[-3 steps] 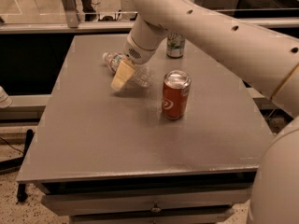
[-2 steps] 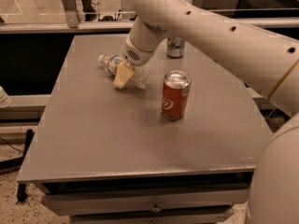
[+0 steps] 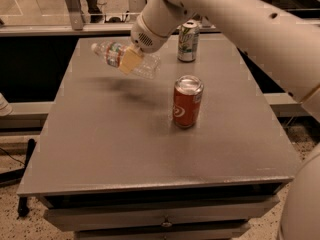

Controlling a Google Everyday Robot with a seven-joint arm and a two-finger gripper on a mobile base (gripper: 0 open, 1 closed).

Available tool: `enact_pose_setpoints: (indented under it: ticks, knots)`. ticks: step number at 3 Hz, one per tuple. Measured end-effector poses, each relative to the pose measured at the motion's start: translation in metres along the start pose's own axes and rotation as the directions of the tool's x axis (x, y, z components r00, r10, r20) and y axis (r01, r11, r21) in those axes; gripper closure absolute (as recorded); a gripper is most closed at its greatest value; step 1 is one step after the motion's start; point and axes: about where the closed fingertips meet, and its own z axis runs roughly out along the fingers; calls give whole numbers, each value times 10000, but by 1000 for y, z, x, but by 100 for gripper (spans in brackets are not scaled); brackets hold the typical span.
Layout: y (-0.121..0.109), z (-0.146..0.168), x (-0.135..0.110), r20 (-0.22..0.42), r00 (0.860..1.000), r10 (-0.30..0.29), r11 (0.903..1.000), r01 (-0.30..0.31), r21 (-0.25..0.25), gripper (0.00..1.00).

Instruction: Pick water bottle

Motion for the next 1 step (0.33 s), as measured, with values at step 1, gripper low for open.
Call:
enact_pose_setpoints:
  ticks: [1]
  knots:
    - [0,-1,-4,97,9999,-93,10000,93,-28,100]
